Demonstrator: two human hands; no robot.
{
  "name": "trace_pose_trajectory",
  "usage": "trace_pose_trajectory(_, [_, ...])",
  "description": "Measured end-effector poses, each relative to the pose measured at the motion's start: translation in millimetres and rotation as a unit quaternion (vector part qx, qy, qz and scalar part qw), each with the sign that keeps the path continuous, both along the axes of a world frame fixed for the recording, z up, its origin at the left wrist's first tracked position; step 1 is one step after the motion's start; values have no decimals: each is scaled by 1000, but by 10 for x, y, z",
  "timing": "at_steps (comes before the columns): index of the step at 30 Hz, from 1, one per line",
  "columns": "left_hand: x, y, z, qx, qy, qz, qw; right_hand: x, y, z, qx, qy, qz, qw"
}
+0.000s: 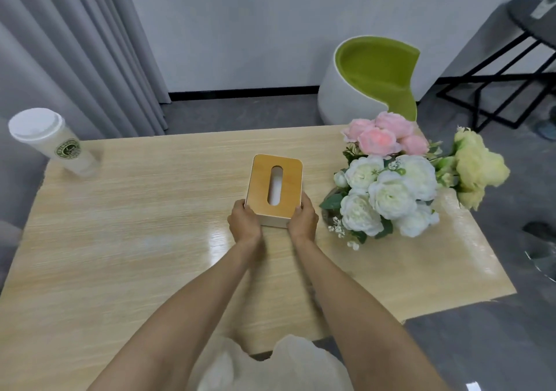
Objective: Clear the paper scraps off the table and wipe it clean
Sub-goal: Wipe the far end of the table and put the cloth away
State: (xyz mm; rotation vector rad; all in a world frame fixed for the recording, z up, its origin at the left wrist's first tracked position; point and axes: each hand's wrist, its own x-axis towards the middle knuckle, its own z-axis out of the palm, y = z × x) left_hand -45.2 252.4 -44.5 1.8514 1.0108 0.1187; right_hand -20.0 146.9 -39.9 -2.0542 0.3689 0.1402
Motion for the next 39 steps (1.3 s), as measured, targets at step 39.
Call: trace_pose_trajectory(39, [-298, 4545, 416, 134, -51, -102, 984, 255, 4739, 668, 63, -45, 448, 890])
